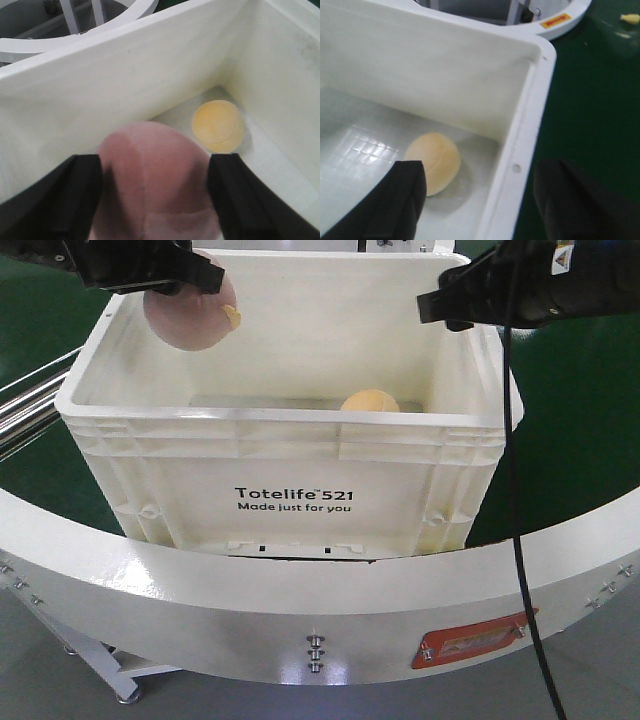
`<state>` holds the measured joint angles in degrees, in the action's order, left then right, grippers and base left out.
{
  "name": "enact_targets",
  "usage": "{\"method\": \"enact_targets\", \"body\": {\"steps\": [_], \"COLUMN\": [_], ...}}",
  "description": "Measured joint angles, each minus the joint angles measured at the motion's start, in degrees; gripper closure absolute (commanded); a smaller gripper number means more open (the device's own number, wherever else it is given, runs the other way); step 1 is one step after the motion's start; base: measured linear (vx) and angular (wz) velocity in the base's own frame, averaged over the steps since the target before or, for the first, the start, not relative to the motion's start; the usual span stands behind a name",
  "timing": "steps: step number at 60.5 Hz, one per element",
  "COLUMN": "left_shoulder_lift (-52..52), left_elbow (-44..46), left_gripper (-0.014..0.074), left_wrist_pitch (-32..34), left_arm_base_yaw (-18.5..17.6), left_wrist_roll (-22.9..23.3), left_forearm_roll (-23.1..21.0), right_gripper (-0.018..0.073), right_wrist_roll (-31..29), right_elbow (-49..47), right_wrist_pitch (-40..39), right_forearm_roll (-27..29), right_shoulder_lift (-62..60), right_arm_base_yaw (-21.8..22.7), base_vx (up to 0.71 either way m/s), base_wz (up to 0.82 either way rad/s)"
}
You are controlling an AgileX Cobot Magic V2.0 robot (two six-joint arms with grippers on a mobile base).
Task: Place moving items into box and shelve
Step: 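Carry the pink ball over the tote and drop it inside, then clamp both grippers onto the tote's side rims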
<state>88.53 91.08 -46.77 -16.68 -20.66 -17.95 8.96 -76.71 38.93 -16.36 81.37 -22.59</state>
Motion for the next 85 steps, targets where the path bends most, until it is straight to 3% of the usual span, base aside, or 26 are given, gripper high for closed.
{"method": "enact_targets", "body": {"steps": [7, 21, 33, 54, 85], "left_shoulder_lift": [0.1, 3.2, 8.4, 13.3, 17.0], "left_elbow": [0.1, 7.9, 14.3, 14.9, 15.1], "left_gripper": [-0.0089, -0.0047, -0.0036, -0.0031, 0.0019], "left_wrist_pitch": [-0.1, -8.5, -16.7, -22.7, -24.2], "left_arm_base_yaw": [0.0, 0.0, 0.4, 5.9, 6.2], "left_wrist_roll": [2.7, 18.4, 24.2, 26.3, 26.5], "left_forearm_roll": [2.4, 19.1, 26.7, 24.8, 21.7], "right_gripper": [0.005, 0.005, 0.005, 0.005, 0.005], "right_wrist_roll": [0.1, 1.6, 1.7, 1.6, 3.2], "right_elbow": [-0.3, -11.1, -19.1, -22.1, -22.1], "right_wrist_pitch": [3.4, 15.2, 23.7, 26.7, 27.0], "right_forearm_roll": [-0.2, 1.0, 4.6, 7.8, 7.6], "right_shoulder_lift": [0.0, 4.0, 10.5, 15.0, 21.7], "right_arm_base_yaw": [1.1, 2.2, 5.1, 5.1, 5.1], "base_vx": [0.0, 0.0, 0.0, 0.0, 0.0], "base_wz": [0.0, 0.0, 0.0, 0.0, 0.0]}}
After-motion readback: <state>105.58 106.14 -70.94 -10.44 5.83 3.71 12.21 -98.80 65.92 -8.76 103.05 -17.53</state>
